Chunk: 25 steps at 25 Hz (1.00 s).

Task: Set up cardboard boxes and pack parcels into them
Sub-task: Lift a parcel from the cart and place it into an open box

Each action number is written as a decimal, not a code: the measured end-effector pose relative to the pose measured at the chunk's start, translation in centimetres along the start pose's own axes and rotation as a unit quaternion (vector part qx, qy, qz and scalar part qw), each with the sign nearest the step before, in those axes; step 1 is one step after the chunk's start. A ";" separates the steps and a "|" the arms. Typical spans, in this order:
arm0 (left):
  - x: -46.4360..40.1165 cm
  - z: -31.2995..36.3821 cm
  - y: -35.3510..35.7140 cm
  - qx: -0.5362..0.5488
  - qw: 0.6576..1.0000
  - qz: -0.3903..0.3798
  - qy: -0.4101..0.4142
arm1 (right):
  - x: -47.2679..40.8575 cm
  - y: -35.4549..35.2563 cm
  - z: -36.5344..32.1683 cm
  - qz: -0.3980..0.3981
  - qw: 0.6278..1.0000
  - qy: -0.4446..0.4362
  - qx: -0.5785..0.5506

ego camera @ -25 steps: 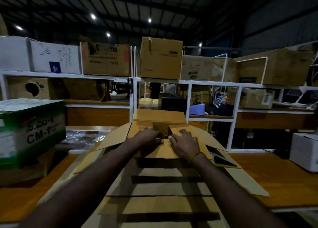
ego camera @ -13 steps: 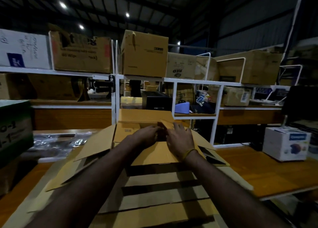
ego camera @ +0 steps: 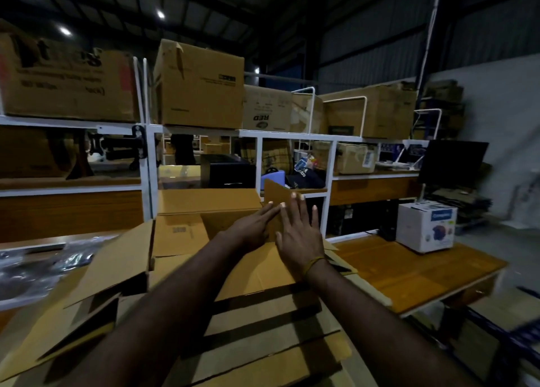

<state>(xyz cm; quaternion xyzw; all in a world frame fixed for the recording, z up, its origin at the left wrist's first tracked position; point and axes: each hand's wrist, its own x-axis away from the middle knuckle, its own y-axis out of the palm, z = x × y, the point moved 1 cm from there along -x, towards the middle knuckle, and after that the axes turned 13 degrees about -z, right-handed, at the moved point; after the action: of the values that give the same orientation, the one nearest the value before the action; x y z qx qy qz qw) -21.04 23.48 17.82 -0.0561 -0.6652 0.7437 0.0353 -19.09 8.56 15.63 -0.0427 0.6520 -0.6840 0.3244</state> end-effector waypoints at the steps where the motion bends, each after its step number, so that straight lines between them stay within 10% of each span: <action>1: -0.5 0.3 0.2 -0.001 1.000 -0.006 0.003 | 0.1 0.1 0.3 -0.023 0.999 0.019 -0.011; 10: -2.2 0.9 1.5 0.010 0.999 -0.033 -0.019 | 0.8 1.3 1.5 -0.136 0.976 0.085 -0.149; 25: 2.5 0.3 1.3 -0.009 0.990 0.108 -0.087 | 1.8 2.3 -0.8 -0.054 0.975 0.043 -0.212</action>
<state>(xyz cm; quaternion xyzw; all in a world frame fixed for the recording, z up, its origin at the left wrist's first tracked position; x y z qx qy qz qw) -23.50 23.31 16.51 -0.0635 -0.6624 0.7392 -0.1039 -19.97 8.50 12.74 -0.1163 0.7919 -0.5483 0.2425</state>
